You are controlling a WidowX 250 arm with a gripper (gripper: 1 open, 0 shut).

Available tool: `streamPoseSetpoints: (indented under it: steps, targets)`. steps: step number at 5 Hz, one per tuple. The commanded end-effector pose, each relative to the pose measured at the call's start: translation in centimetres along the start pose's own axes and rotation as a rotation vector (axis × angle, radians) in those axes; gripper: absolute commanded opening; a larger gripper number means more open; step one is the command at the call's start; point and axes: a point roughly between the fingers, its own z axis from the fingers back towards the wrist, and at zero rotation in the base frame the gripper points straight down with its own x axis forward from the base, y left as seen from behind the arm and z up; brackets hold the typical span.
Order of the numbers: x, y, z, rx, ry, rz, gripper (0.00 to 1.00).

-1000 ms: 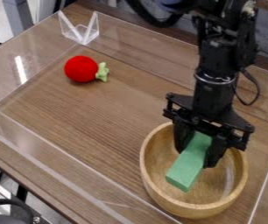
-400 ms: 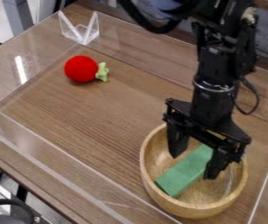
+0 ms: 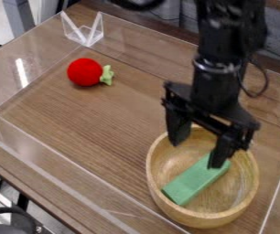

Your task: Put the green stick in the brown bowl

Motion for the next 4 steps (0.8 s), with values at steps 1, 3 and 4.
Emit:
streamPoseSetpoints:
  steps: [1,3,4]
  targets:
    - [0.1,1.9,3.2,0.016,-0.069,0.062,1.00]
    - [0.9,4.8,4.8,0.039,-0.104,0.147,1.00]
    - [1.3,5.0,4.3,0.054,-0.114,0.143,1.00]
